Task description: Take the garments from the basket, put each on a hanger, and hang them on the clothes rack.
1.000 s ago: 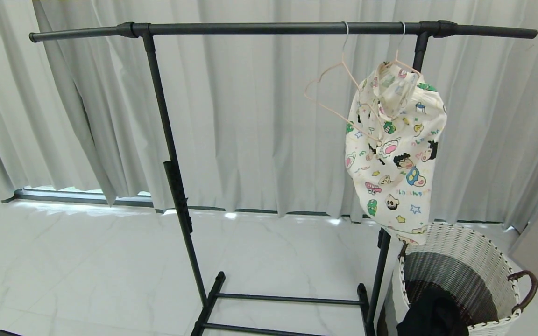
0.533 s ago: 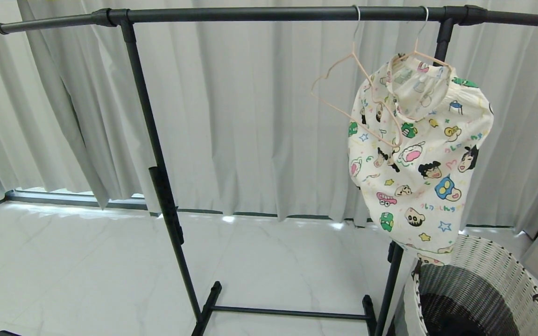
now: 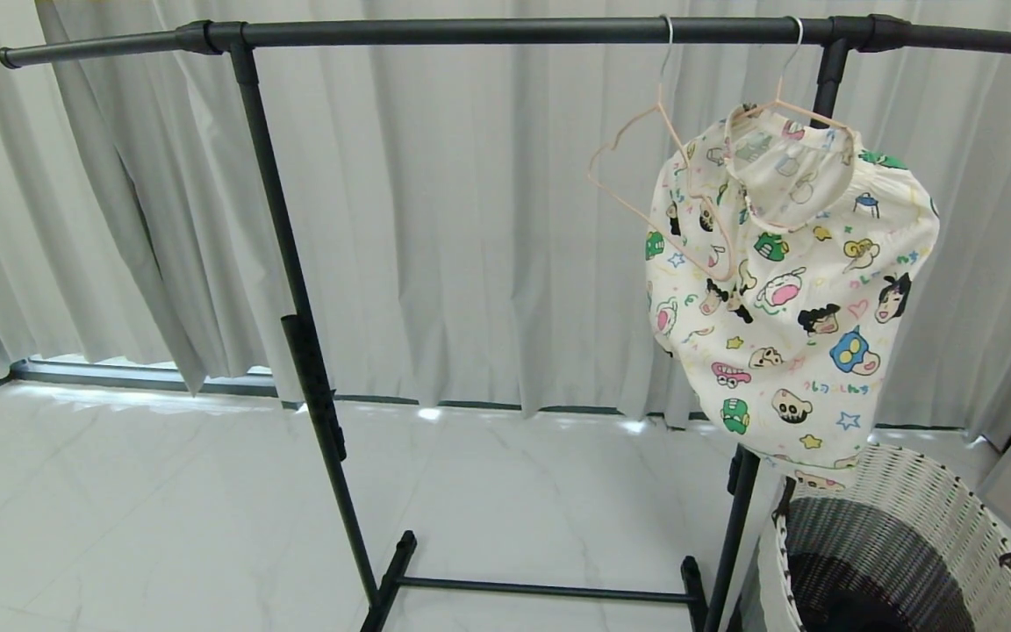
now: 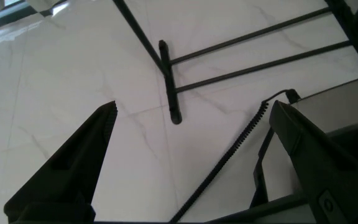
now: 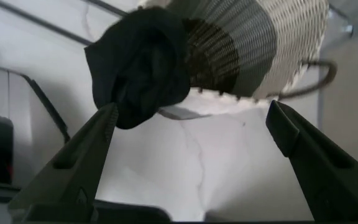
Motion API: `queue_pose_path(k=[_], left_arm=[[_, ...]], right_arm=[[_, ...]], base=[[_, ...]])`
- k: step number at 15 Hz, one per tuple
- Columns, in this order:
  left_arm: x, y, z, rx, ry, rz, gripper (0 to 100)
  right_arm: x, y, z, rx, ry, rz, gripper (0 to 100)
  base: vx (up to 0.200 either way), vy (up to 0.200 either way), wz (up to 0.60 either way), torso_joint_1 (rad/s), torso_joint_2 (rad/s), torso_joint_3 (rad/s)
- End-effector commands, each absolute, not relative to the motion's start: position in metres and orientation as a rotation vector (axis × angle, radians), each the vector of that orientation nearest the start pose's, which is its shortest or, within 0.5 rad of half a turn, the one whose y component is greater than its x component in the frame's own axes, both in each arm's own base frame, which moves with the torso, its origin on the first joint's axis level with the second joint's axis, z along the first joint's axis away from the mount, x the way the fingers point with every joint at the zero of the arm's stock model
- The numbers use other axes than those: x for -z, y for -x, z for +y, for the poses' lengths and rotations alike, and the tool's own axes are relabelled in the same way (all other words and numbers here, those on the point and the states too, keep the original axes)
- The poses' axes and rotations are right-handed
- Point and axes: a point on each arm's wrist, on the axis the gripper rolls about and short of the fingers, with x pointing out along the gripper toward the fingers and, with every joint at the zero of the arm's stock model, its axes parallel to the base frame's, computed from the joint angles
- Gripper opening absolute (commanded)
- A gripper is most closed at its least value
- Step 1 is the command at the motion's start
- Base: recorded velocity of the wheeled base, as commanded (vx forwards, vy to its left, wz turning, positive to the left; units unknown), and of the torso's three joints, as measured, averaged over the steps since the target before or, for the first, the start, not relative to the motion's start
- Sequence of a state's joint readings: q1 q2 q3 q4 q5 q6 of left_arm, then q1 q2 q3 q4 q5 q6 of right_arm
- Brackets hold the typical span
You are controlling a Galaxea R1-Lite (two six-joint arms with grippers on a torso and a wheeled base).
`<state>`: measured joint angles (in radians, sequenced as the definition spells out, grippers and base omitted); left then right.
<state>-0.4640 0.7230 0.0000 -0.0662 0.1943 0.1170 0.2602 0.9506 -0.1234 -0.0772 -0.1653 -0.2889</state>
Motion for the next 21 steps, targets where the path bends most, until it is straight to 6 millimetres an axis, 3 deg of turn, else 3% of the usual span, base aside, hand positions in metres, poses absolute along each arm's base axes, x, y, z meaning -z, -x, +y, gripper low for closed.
queue_pose_path(k=[1,4,9,13,21], left_arm=[[-0.077,-0.034,-0.013,0.300,-0.322,0.604,100],[-0.078,-0.033,-0.012,0.297,-0.309,0.584,100],[-0.078,-0.033,-0.012,0.298,-0.308,0.584,100],[-0.078,-0.032,-0.012,0.298,-0.306,0.577,100],[-0.078,-0.032,-0.012,0.300,-0.305,0.577,100]], right_arm=[[-0.092,-0.113,0.027,-0.316,0.594,0.821,100],[-0.073,-0.135,0.031,-0.430,0.727,0.902,100],[-0.038,-0.183,0.028,-0.403,0.782,0.906,100],[-0.023,-0.199,0.008,-0.389,0.884,0.925,100],[-0.013,-0.215,0.010,-0.352,0.887,0.835,100]], base=[[0.000,0.000,0.00,0.000,0.00,0.000],[0.000,0.000,0.00,0.000,0.00,0.000],[0.000,0.000,0.00,0.000,0.00,0.000],[0.000,0.000,0.00,0.000,0.00,0.000],[0.000,0.000,0.00,0.000,0.00,0.000]])
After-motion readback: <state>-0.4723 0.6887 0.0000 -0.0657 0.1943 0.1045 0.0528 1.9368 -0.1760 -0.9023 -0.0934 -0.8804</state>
